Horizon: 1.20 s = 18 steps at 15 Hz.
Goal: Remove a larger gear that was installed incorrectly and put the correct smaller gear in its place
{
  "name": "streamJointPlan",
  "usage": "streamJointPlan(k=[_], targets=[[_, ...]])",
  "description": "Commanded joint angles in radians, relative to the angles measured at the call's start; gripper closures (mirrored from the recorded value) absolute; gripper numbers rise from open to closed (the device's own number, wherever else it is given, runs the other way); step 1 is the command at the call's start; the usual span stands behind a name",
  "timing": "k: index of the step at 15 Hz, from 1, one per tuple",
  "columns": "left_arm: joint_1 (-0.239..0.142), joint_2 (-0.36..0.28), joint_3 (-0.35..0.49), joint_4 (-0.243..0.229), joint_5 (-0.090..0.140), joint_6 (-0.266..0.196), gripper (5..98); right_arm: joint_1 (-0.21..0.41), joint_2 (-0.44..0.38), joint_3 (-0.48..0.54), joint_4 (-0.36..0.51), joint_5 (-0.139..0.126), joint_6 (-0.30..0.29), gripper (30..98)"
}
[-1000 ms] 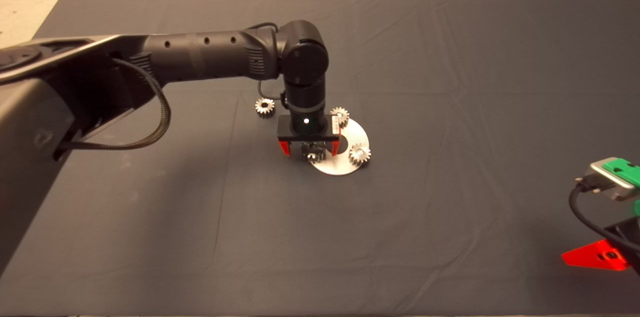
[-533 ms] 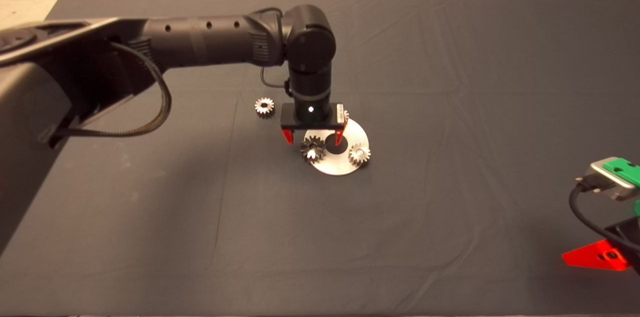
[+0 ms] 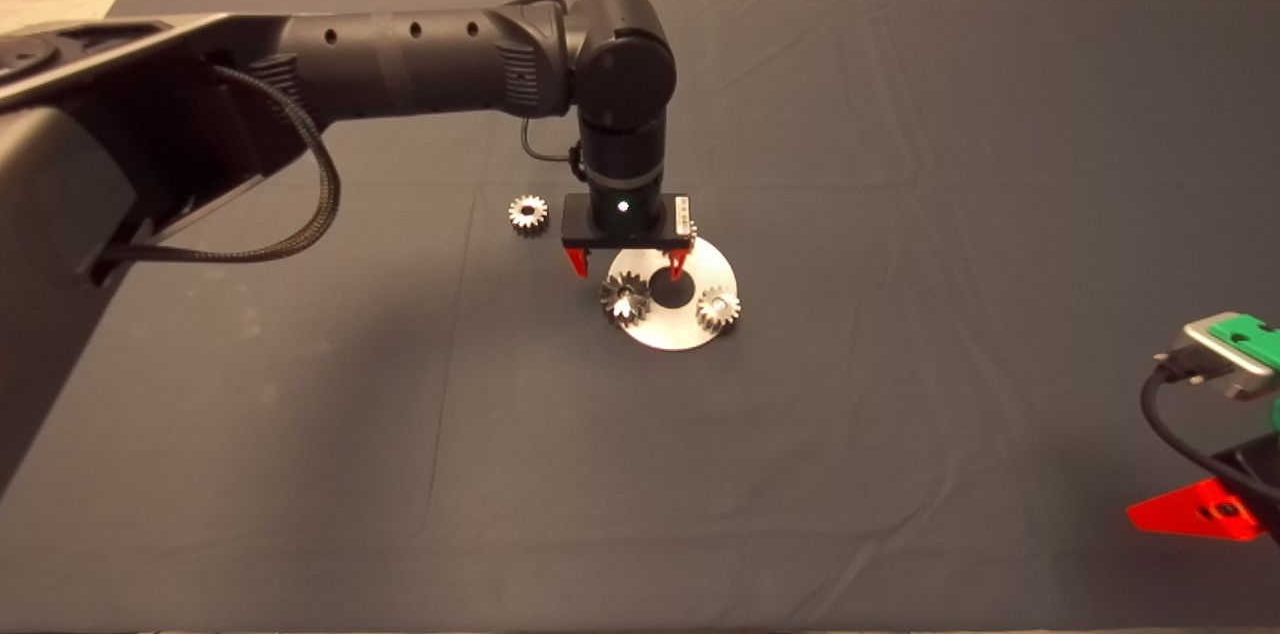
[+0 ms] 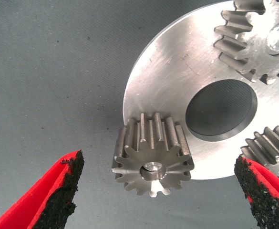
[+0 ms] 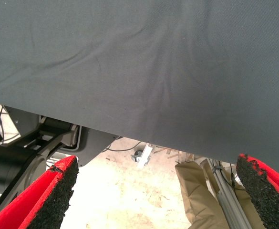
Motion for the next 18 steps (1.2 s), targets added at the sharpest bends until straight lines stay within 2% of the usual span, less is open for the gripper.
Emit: streamJointPlan(k=[1, 3, 5, 14, 16, 18], targets=[[-0.008, -0.006, 0.011, -0.003, 0.009, -0.003, 22.7, 0.024, -0.005, 0.004, 0.035, -0.126, 0.001, 40.8], [-0.007, 0.0, 0.011, -0.001, 0.007, -0.005, 22.7, 0.024, -0.004, 0.004, 0.037, -0.126, 0.002, 40.8], [-0.004, 0.001, 0.011, 0.001, 0.007, -0.009, 27.7, 0.024, -0.005, 0.004, 0.035, -0.126, 0.001, 40.8], [0.003, 0.0, 0.014, 0.002, 0.007, -0.023, 27.7, 0.025, -0.003, 0.002, 0.037, -0.126, 0.001, 40.8], [0.029, 0.002, 0.014, 0.001, 0.006, -0.025, 27.7, 0.027, -0.005, 0.002, 0.037, -0.126, 0.001, 40.8], [0.035, 0.002, 0.014, 0.001, 0.006, -0.025, 27.7, 0.03, -0.005, 0.002, 0.036, -0.126, 0.001, 40.8]])
